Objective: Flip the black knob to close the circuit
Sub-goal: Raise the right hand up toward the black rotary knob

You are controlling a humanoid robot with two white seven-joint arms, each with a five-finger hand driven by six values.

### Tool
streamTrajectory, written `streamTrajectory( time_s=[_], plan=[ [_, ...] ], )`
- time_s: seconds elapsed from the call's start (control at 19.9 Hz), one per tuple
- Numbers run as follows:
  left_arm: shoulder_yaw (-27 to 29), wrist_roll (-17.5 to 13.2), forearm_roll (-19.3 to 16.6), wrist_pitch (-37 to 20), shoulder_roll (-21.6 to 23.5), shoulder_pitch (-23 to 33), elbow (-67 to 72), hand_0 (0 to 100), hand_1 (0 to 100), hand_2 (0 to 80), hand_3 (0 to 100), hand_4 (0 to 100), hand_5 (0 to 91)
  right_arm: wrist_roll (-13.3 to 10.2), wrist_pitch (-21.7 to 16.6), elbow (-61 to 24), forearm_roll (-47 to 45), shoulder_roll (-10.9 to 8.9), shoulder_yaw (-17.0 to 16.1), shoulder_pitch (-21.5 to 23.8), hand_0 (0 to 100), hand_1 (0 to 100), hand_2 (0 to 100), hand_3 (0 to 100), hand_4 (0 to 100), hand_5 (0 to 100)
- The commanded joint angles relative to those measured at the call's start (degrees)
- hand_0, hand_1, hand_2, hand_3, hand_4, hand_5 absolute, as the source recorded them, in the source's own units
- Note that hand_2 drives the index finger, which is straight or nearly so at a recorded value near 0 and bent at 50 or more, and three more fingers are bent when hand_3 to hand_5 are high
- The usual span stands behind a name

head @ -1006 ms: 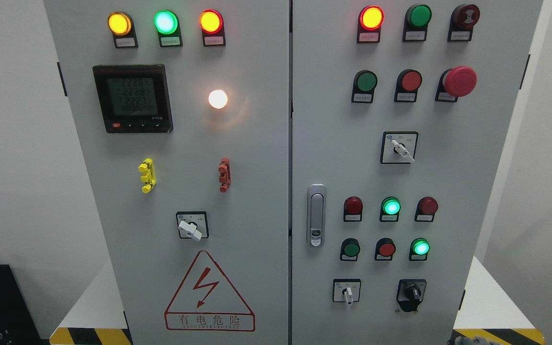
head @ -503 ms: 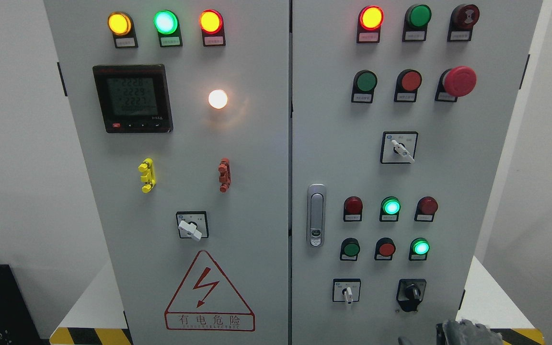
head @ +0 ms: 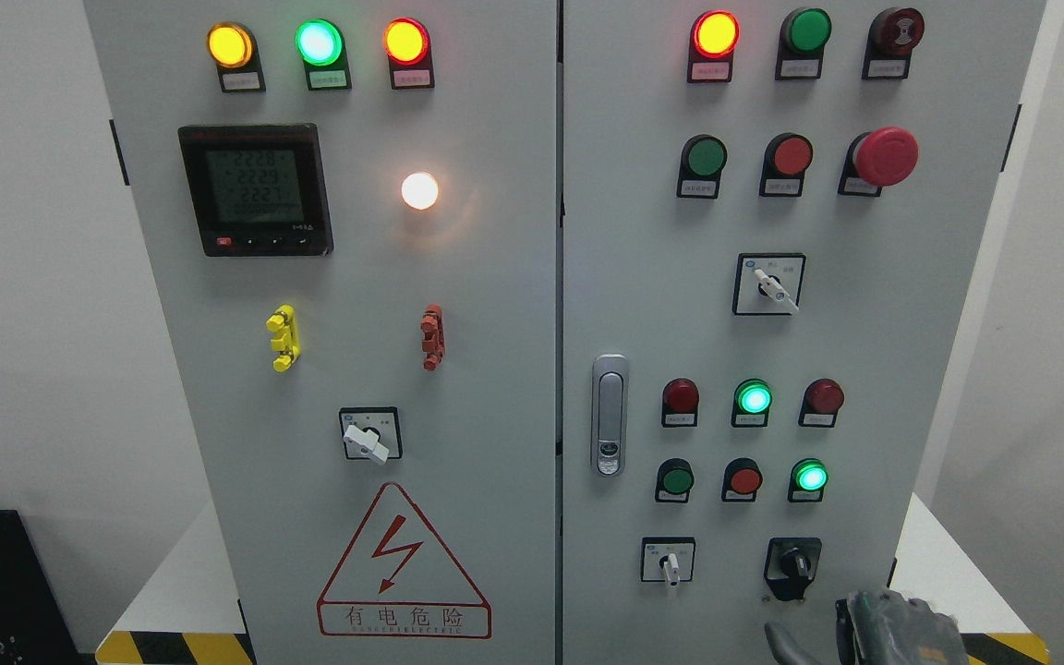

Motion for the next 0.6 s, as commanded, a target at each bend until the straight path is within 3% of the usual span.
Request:
streamTrajectory(
  time_s=[0.0,0.55],
  plan=[
    [0.0,0.0,0.0,0.0,0.0,0.0,0.0,12,56,0.0,0,0,0.0,0.0,0.3,3.5,-0.1,-0.03,-0.3,-2.0,0,5,91,100,89,90],
    [0.0,0.0,0.0,0.0,0.0,0.0,0.0,12,56,0.0,0,0,0.0,0.0,1.3,5.5,-0.1,0.06,-0.3,-4.0,0,5,91,100,89,90]
  ],
)
